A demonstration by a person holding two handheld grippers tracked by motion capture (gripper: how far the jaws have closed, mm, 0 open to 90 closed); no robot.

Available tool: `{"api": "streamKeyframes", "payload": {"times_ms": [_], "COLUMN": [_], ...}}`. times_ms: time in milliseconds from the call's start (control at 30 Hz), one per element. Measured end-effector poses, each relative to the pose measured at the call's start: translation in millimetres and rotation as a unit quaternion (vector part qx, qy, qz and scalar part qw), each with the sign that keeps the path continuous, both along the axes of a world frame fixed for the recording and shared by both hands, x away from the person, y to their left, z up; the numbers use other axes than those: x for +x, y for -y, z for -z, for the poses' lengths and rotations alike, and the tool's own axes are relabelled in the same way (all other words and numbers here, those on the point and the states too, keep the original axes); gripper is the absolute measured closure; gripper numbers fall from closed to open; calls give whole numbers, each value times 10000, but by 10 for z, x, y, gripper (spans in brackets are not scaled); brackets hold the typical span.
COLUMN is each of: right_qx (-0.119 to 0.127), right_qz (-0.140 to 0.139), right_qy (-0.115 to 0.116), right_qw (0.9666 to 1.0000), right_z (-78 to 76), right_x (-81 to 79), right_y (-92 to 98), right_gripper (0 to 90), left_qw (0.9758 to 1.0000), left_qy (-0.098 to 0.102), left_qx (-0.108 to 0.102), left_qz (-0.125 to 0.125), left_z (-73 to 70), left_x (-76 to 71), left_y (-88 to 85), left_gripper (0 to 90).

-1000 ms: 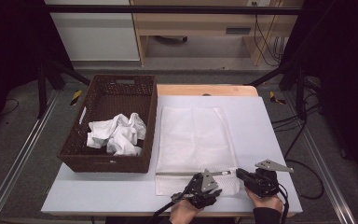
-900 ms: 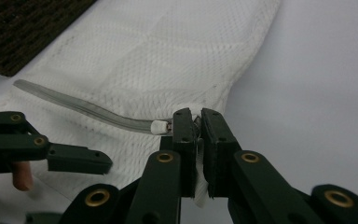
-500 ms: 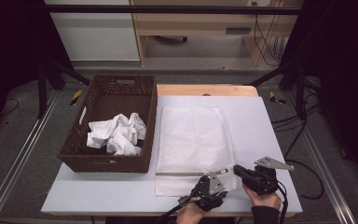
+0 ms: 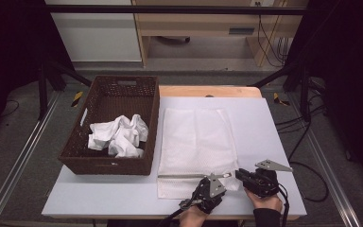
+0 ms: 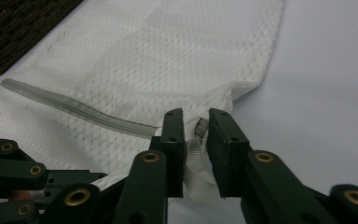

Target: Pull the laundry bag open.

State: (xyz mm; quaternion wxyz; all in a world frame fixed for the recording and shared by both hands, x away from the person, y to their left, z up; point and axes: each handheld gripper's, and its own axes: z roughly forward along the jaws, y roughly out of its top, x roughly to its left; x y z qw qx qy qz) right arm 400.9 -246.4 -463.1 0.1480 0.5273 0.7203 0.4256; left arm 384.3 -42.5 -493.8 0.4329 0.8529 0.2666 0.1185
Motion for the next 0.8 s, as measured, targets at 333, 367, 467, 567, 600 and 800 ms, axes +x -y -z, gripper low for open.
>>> {"api": "streamKeyframes", "payload": {"times_ms": [333, 367, 467, 567, 600, 800], "right_qx": [33, 63, 131, 175, 197, 327], "right_qz": [179, 225, 230, 116, 38, -165], "right_qy": [16, -20, -196, -378, -443, -482], "right_qw": [9998, 9997, 9995, 9991, 9988, 9982], "right_z": [54, 64, 131, 182, 192, 193], "right_x": [-52, -75, -93, -62, -48, 15], "right_y": [102, 126, 158, 126, 107, 39], "right_gripper": [473, 462, 445, 460, 490, 608], "left_qw": [10000, 10000, 10000, 10000, 10000, 10000], "left_qy": [-10, -27, -24, -16, -17, -35], "left_qx": [-10, -26, -28, -26, -27, -39], "left_qz": [12, 7, 8, 18, 14, 16], "left_z": [2, 3, 3, 4, 4, 3], "left_x": [6, 8, 7, 7, 7, 11], "left_y": [-3, -5, -5, -5, -6, -7], "left_gripper": [884, 885, 884, 884, 884, 884]}}
